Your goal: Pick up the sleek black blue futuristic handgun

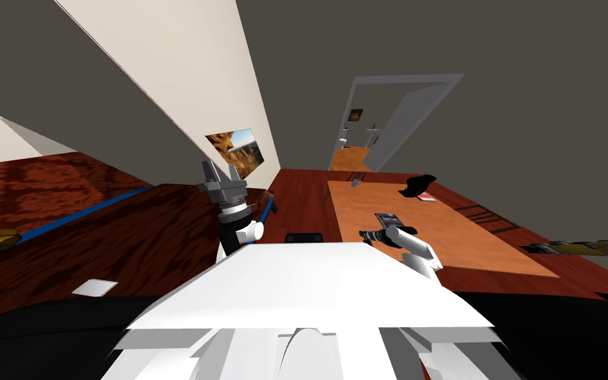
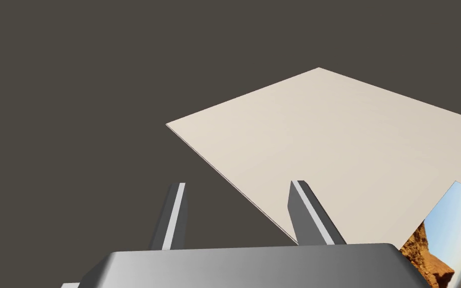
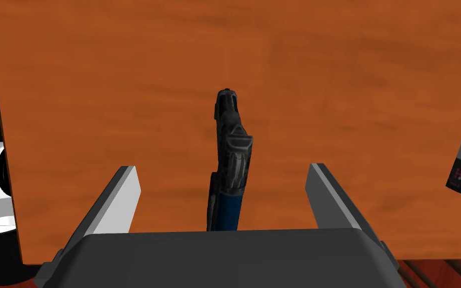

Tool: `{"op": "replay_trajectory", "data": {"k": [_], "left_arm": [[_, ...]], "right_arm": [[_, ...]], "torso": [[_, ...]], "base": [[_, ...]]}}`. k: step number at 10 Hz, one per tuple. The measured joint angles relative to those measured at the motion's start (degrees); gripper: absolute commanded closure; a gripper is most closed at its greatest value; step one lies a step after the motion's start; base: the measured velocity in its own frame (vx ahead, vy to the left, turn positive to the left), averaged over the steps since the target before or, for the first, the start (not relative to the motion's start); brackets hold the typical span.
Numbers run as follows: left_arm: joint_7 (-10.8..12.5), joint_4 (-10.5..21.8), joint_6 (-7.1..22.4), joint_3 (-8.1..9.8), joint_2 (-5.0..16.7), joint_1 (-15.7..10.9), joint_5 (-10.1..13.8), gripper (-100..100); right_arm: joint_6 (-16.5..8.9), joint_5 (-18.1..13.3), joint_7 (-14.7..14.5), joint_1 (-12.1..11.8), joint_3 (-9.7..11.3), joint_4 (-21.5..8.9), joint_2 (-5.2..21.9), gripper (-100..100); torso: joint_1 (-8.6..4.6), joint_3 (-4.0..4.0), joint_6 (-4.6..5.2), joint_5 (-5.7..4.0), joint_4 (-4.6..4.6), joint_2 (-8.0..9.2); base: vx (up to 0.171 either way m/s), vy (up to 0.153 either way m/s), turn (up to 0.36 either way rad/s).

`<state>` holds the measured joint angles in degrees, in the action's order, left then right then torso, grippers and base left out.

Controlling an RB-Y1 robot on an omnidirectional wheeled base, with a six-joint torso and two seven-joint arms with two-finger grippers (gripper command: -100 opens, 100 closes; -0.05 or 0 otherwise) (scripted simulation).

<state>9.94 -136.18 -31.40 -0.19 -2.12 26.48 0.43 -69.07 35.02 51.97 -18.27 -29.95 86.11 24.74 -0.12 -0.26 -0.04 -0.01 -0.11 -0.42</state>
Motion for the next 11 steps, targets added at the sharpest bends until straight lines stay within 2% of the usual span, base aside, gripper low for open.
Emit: {"op": "replay_trajectory", "data": {"k": [1, 6, 7, 8, 11], "left_arm": [[0.0, 0.0, 0.0, 0.00, 0.0, 0.0, 0.0, 0], [0.0, 0.0, 0.0, 0.00, 0.0, 0.0, 0.0, 0], [0.0, 0.0, 0.0, 0.00, 0.0, 0.0, 0.0, 0], [0.0, 0.0, 0.0, 0.00, 0.0, 0.0, 0.0, 0], [0.0, 0.0, 0.0, 0.00, 0.0, 0.0, 0.0, 0]], "right_arm": [[-1.3, 0.9, 0.0, -0.2, -0.3, -2.0, 1.2, -100], [-7.3, 1.6, 2.3, -2.5, -0.2, -4.0, 2.9, -100], [-7.5, 1.7, 2.2, -2.6, -0.2, -4.0, 3.0, 0], [-7.4, 1.7, 2.2, -2.6, -0.2, -4.0, 3.0, -100], [-4.4, 0.7, 0.7, -1.6, 0.4, -7.5, 1.9, -100]], "torso": [[-0.06, -0.03, 0.00, -0.01, -0.01, -0.04], [0.02, 0.06, -0.01, 0.00, 0.02, 0.11], [0.02, 0.13, -0.02, 0.00, 0.05, 0.24], [0.00, 0.20, -0.02, 0.00, 0.08, 0.35], [-0.07, 0.20, -0.01, -0.02, 0.08, 0.35]], "base": [[0.092, -0.004, -0.029], [0.077, 0.006, -0.038], [0.006, 0.001, 0.002], [0.009, -0.009, -0.022], [0.015, -0.012, -0.012]]}}
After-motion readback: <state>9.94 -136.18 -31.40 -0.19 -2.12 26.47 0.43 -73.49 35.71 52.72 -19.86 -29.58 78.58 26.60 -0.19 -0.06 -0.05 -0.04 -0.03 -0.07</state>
